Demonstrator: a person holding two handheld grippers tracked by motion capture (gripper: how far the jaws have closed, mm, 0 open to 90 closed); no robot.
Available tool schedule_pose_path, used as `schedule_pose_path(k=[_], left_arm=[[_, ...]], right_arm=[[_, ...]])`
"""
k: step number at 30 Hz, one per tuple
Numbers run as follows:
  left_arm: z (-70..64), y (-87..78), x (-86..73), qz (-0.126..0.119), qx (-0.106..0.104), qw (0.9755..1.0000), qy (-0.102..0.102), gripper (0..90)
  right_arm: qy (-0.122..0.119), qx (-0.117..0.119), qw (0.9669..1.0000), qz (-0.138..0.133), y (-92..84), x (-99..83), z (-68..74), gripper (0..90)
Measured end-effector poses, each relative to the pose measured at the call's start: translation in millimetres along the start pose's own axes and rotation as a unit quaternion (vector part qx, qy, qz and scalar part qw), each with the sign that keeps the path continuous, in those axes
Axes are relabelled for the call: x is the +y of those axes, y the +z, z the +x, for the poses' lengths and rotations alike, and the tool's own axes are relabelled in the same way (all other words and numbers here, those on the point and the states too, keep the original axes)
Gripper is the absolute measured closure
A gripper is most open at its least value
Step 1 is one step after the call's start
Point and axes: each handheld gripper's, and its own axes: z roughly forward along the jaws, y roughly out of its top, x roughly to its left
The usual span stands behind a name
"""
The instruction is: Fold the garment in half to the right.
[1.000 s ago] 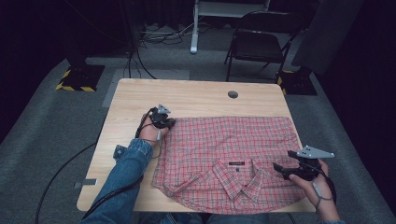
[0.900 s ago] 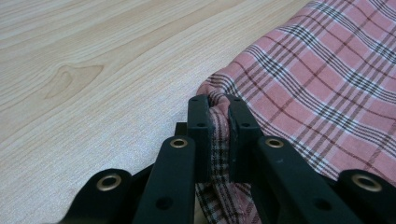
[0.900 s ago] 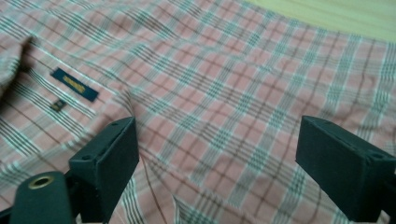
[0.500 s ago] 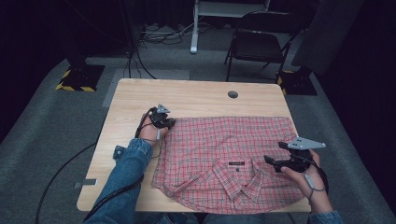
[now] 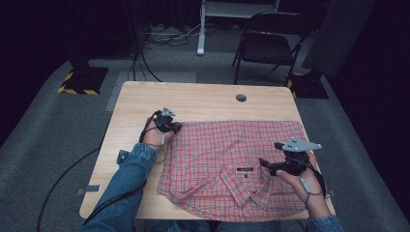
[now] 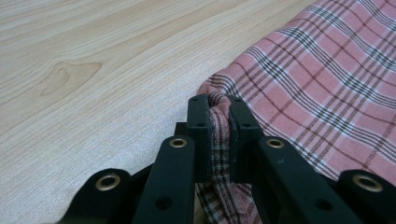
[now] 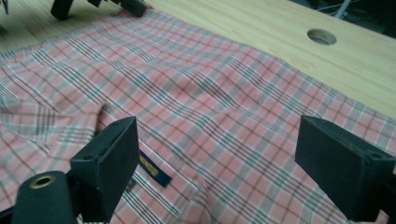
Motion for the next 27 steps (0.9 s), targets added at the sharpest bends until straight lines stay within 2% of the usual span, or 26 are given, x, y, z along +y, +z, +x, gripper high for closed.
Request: schedule_pose_path(k=[9, 15, 21, 24, 27], left_arm=[[-0.5, -0.2, 0.1, 0.001, 0.002, 1.0, 0.004, 81.4], [-1.9, -0.4, -0.1, 0.002, 0.006, 0.9999, 0.012, 81.2], [-0.2, -0.3, -0.2, 0.0, -0.002, 1.0, 0.003, 81.1], [-0.6, -0.4, -0.2, 0.001, 0.002, 1.0, 0.007, 81.1], [-0.3, -0.2, -0.2, 0.0, -0.001, 1.0, 0.004, 81.1]], right_arm=[[-0.019, 0.001, 0.9998, 0.002, 8.7, 22.8, 17.1, 15.0], [-0.028, 0.006, 0.9995, -0.011, 14.8, 40.6, 28.4, 15.0], [-0.033, 0.02, 0.9989, -0.027, 24.2, 56.2, 42.7, 15.0], [-0.037, 0.025, 0.9985, -0.03, 27.4, 59.8, 48.1, 15.0], [-0.04, 0.034, 0.998, -0.036, 32.2, 63.2, 55.3, 15.0]])
